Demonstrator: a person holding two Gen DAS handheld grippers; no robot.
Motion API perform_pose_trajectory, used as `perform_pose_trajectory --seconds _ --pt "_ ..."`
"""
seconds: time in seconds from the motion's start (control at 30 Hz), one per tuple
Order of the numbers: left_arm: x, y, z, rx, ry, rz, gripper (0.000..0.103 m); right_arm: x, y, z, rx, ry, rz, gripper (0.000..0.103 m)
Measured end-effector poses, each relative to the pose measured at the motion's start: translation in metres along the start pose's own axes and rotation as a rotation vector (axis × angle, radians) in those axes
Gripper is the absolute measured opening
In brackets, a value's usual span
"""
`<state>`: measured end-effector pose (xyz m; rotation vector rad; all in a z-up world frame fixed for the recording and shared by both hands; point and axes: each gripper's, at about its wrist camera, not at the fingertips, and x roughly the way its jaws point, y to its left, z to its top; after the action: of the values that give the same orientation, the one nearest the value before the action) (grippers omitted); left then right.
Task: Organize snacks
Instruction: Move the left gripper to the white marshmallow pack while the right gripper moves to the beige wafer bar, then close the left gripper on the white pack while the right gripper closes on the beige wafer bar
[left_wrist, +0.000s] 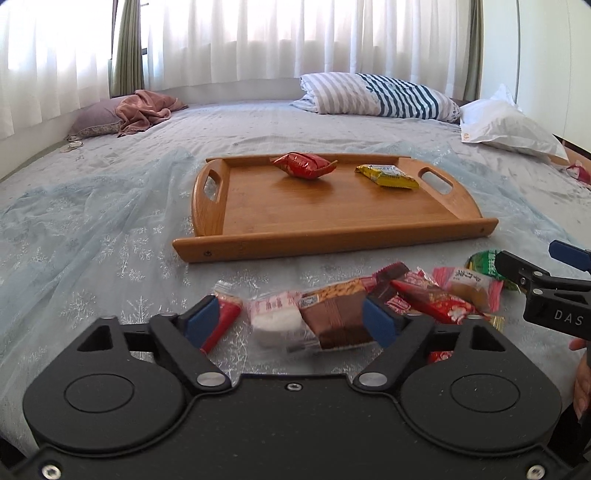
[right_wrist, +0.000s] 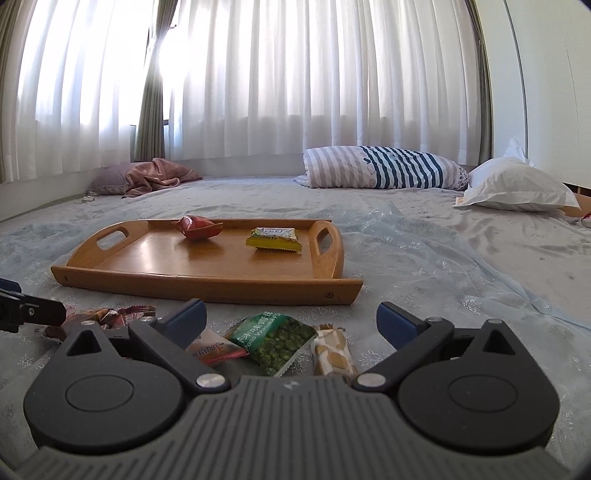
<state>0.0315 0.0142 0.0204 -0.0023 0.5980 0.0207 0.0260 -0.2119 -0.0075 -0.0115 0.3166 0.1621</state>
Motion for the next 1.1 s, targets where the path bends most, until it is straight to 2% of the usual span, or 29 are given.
perform_pose_trajectory --seconds 0.1,0.13,0.17,0.27,0.4,0.63,0.83,0.87,0.9,1.0,1.1 --pt "-0.004 0.002 -0.003 -0.011 -0.005 0.004 0.063 -0.006 0.003 -0.005 -0.014 -0.017 -0.009 0.1" --pt "-0.005 0.003 -0.004 -0.019 -0.007 0.003 0.056 -0.007 0.004 -0.006 -0.019 -0.02 -0.014 0.098" --pt "-0.005 0.005 -0.003 -0.03 -0.007 0.002 0.05 -0.009 0.005 -0.008 -0.02 -0.026 -0.021 0.093" --pt "-0.003 0.011 -0.003 -0.059 -0.003 0.01 0.045 -0.014 0.003 -0.009 -0.003 -0.042 -0.04 0.08" --pt "0.005 0.013 -0.004 -0.051 0.017 0.076 0.047 -0.014 -0.004 -0.009 0.037 -0.022 -0.101 0.061" --pt "0.015 0.015 -0.003 -0.082 0.035 0.059 0.046 -0.006 -0.015 -0.016 0.054 0.05 -0.161 0.052" --pt "0.026 0.024 0.0 -0.155 0.067 0.026 0.044 0.004 -0.016 -0.02 0.056 0.094 -0.145 0.046" --pt "0.028 0.026 0.0 -0.169 0.073 0.022 0.037 0.005 -0.015 -0.021 0.054 0.097 -0.143 0.041" --pt "0.029 0.027 -0.001 -0.182 0.082 0.019 0.036 0.007 -0.014 -0.021 0.055 0.1 -0.142 0.032" --pt "0.024 0.026 -0.001 -0.184 0.061 0.016 0.033 0.007 -0.009 -0.021 0.05 0.097 -0.134 0.026" --pt "0.017 0.021 0.002 -0.147 0.033 0.02 0.033 0.004 -0.004 -0.019 0.031 0.083 -0.134 0.025"
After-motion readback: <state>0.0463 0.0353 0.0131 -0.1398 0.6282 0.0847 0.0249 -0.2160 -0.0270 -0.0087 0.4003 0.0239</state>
